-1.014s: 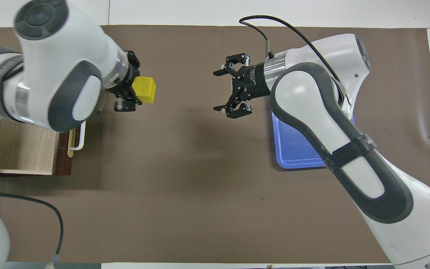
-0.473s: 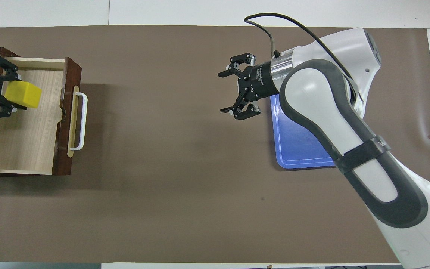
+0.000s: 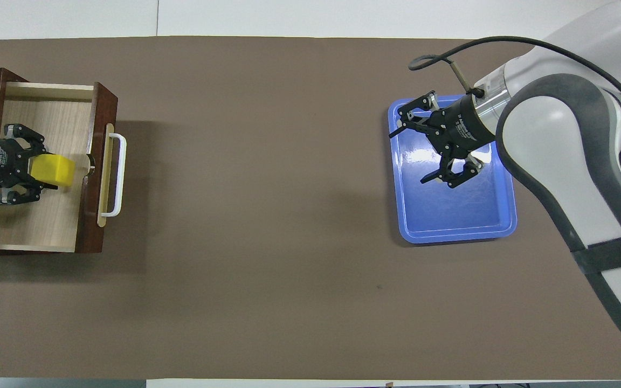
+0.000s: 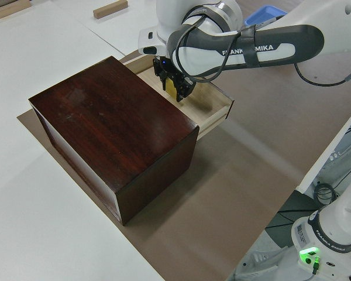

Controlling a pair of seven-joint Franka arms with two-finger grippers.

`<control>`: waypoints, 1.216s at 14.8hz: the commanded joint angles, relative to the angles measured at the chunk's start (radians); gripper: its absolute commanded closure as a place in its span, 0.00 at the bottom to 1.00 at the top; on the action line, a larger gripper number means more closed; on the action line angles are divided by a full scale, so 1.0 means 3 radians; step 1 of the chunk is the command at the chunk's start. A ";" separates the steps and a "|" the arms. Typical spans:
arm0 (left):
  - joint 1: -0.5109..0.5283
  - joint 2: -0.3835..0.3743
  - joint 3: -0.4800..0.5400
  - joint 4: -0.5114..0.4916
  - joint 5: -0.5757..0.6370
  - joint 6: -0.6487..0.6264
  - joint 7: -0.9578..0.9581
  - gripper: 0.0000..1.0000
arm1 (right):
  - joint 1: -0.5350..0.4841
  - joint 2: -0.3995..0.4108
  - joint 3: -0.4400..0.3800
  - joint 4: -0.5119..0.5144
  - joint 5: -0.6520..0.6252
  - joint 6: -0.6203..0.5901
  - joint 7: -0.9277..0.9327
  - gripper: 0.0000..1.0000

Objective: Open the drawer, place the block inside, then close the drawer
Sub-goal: 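Push the drawer shut with the left gripper while the right gripper returns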

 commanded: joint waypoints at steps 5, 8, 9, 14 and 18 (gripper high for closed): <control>-0.0813 0.0137 -0.0039 0.0753 0.0473 -0.0685 -0.0557 0.00 | -0.0257 -0.0384 0.0022 -0.0059 -0.0954 -0.0249 -0.2338 0.00; -0.1065 0.0096 -0.0039 0.0345 0.0810 -0.0533 -0.0752 0.00 | -0.0324 -0.0624 0.0022 -0.0064 -0.1230 -0.0463 -0.2717 0.00; -0.1081 0.0081 -0.0039 0.0212 0.0892 -0.0420 -0.0829 0.00 | -0.0324 -0.0716 0.0022 -0.0064 -0.1353 -0.0525 -0.2865 0.00; -0.0856 0.0101 -0.0019 0.0215 0.1189 -0.0286 -0.0789 0.00 | -0.0344 -0.0957 0.0022 -0.0104 -0.1467 -0.0857 -0.2989 0.00; -0.0422 0.0117 -0.0024 0.0257 0.1215 -0.0261 -0.0315 0.00 | -0.0456 -0.1115 0.0017 -0.0549 -0.1467 -0.0475 -0.3153 0.00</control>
